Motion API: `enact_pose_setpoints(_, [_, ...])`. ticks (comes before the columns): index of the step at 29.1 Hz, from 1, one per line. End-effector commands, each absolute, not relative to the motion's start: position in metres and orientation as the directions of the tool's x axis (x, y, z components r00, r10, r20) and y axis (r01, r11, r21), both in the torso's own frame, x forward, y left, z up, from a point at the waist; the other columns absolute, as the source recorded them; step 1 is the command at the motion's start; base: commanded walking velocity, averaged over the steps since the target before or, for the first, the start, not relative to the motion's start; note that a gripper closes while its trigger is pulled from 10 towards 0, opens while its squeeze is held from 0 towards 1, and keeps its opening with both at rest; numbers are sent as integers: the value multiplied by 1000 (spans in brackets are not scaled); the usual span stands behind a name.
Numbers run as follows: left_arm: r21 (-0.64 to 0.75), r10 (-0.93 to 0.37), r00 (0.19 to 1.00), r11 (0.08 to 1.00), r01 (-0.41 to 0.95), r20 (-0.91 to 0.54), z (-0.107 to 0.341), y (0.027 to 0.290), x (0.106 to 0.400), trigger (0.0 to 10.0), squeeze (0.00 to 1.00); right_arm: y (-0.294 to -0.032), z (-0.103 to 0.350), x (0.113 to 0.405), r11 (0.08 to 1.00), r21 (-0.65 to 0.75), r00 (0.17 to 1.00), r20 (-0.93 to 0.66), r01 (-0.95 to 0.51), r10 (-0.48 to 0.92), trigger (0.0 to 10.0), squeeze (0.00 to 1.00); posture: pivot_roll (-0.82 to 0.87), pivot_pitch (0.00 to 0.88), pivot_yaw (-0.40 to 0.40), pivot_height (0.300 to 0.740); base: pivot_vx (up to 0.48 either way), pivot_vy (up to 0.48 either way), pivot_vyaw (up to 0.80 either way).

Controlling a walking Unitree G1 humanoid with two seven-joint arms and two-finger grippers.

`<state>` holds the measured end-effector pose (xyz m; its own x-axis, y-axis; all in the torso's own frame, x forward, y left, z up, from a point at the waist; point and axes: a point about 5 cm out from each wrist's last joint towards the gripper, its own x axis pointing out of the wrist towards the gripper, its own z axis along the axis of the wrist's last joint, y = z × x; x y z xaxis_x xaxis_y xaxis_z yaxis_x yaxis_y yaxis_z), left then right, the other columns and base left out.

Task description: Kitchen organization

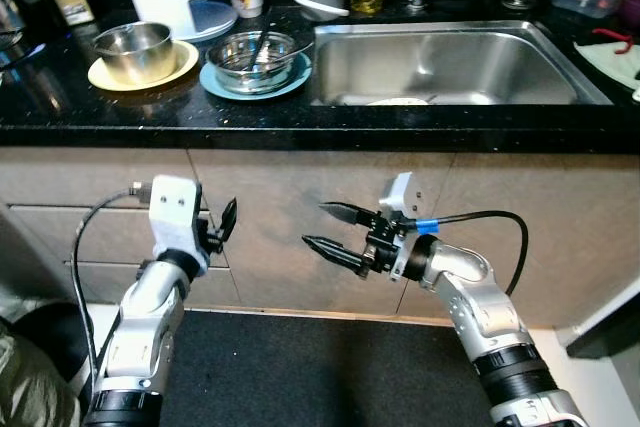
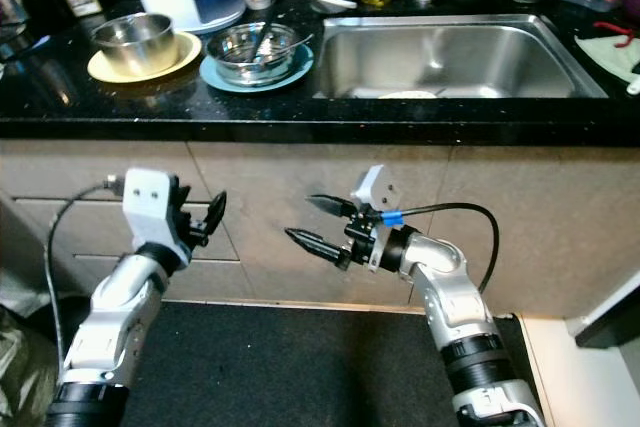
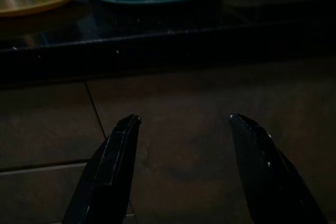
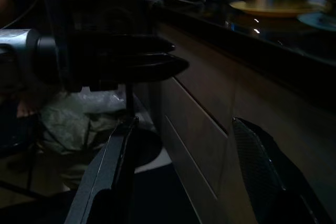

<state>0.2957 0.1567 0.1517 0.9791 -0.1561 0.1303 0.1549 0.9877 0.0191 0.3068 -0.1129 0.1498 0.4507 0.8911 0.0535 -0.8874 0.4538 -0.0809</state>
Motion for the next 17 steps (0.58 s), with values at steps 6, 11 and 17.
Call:
enact_pose_setpoints(6, [5, -138, 988, 990, 138, 70, 154, 156, 280, 10000, 0, -102, 165, 310, 490, -86, 485, 75, -867, 871, 10000, 0, 26, 0, 20, 740, 392, 0, 310])
enact_pose_setpoints(11, [14, -119, 992, 993, 119, 31, 148, 161, 274, 10000, 0, -100, 164, 316, 552, -101, 546, 79, -828, 834, 10000, 0, 32, 0, 24, 740, 395, 0, 0])
enact_pose_setpoints(17, [14, -92, 996, 996, 92, -10, 138, 171, 271, 10000, 0, -98, 164, 316, 575, -90, 570, 77, -813, 818, 10000, 0, 37, 0, 25, 740, 394, 0, 0])
